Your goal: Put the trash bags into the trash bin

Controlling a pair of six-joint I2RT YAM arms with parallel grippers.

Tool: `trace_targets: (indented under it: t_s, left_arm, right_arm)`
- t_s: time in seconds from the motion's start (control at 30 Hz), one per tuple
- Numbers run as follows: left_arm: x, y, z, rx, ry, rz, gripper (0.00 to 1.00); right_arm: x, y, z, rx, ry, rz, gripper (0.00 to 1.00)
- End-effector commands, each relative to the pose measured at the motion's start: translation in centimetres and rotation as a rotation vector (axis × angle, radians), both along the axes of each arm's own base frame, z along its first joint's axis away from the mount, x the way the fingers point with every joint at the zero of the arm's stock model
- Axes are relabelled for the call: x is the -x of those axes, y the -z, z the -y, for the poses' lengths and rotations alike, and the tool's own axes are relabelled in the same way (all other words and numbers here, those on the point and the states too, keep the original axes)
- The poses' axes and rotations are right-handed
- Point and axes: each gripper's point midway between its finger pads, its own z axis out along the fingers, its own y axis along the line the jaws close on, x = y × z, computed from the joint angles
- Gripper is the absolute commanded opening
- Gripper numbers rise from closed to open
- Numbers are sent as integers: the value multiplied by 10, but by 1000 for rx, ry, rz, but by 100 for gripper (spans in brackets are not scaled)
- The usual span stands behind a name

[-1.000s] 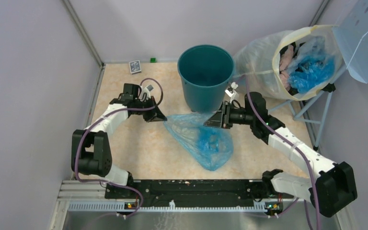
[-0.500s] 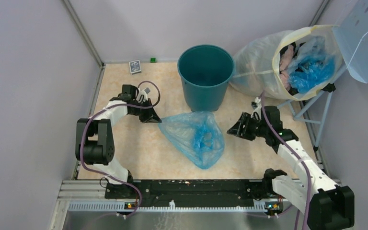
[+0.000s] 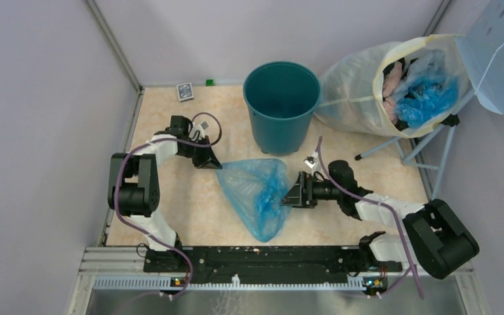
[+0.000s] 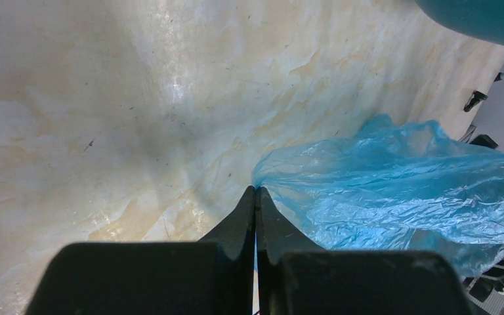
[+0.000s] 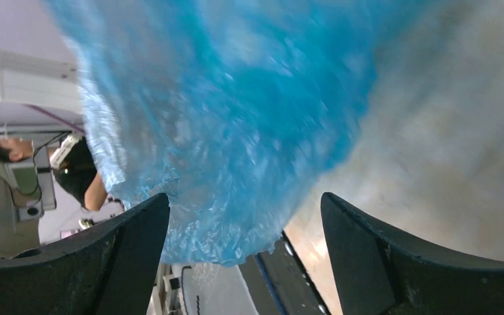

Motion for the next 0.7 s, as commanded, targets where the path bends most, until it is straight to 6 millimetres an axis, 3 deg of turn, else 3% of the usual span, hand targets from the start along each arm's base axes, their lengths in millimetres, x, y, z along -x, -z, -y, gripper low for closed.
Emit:
trace_targets:
  t_s: [0.0, 0.17, 0.37, 0.47, 0.6, 0.67]
  left_arm:
    - [-12, -20, 2, 20, 24, 69, 0]
    - [-10, -27, 3, 26, 22, 76, 0]
    - [-14, -43, 4, 35, 11, 101, 1]
    - [-19, -57, 7, 64, 6, 128, 1]
    - [-21, -68, 11, 91, 6, 144, 1]
    - [-20, -70, 12, 97, 9, 149, 0]
  right_arm:
    - [-17, -78, -36, -189, -69, 233, 85]
    - [-24, -106, -41, -171, -75, 270, 82]
    - [-31, -103, -32, -57, -16, 230, 79]
    - [-37, -98, -32, -27, 10, 205, 66]
    - [-47, -102, -36, -33, 41, 191, 43]
    - [-52, -106, -38, -32, 50, 192, 25]
